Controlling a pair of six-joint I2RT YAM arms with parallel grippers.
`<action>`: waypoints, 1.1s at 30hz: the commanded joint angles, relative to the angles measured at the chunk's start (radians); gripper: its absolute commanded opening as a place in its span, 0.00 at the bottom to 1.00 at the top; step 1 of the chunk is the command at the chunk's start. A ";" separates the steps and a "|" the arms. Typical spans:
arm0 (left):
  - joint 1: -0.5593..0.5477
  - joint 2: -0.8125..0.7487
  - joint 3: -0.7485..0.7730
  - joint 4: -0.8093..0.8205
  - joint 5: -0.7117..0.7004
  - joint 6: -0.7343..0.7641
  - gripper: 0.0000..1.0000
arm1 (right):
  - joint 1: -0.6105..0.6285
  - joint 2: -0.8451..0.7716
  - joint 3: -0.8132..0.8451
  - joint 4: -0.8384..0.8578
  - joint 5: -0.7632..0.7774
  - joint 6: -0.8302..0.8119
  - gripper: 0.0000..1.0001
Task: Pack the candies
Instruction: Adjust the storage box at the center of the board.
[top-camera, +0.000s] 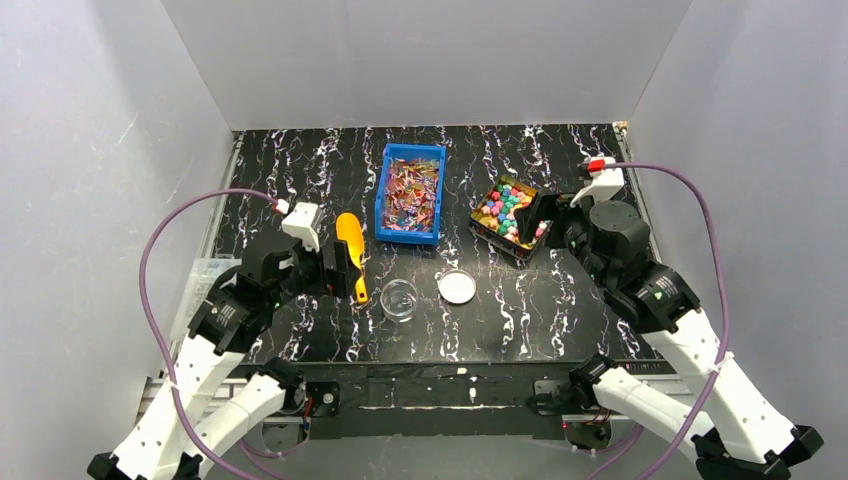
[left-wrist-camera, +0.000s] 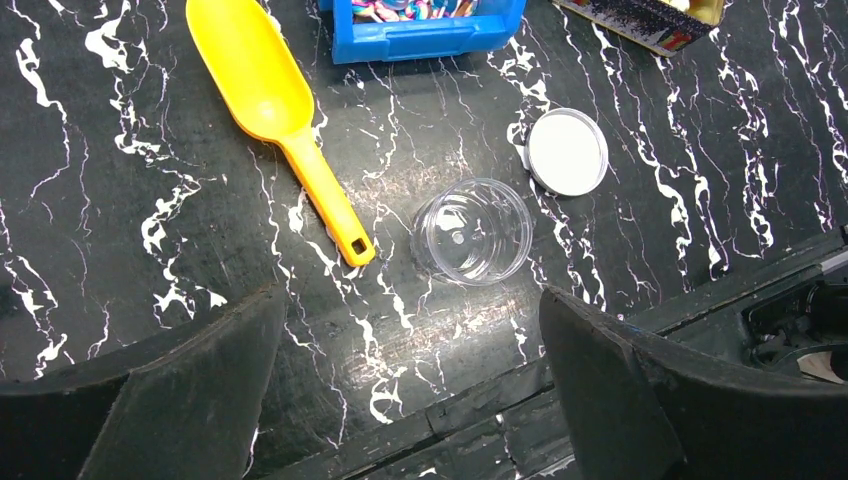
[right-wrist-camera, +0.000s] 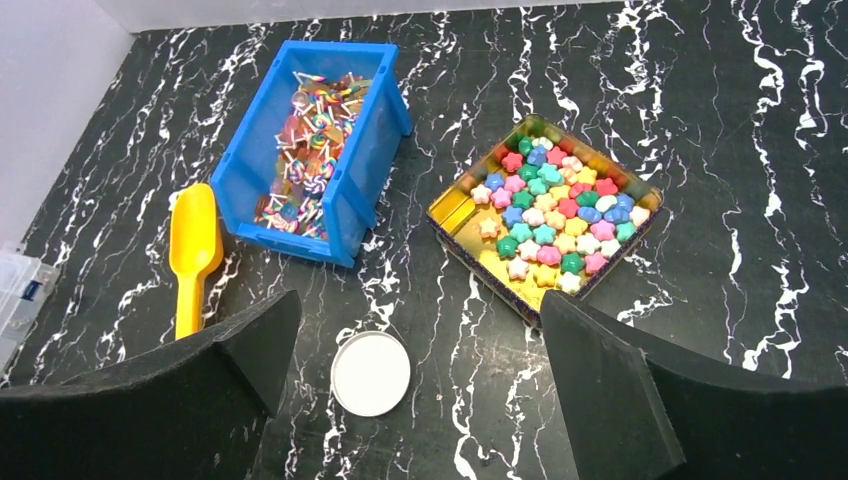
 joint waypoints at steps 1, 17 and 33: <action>-0.003 -0.036 -0.040 0.017 -0.006 0.004 0.99 | 0.001 0.054 0.059 -0.070 0.031 -0.004 1.00; -0.004 -0.115 -0.129 0.043 -0.060 -0.016 0.99 | 0.003 0.224 0.164 -0.077 0.007 -0.063 1.00; -0.003 -0.163 -0.136 0.016 -0.115 -0.026 0.99 | 0.026 0.538 0.306 -0.033 -0.052 -0.014 0.92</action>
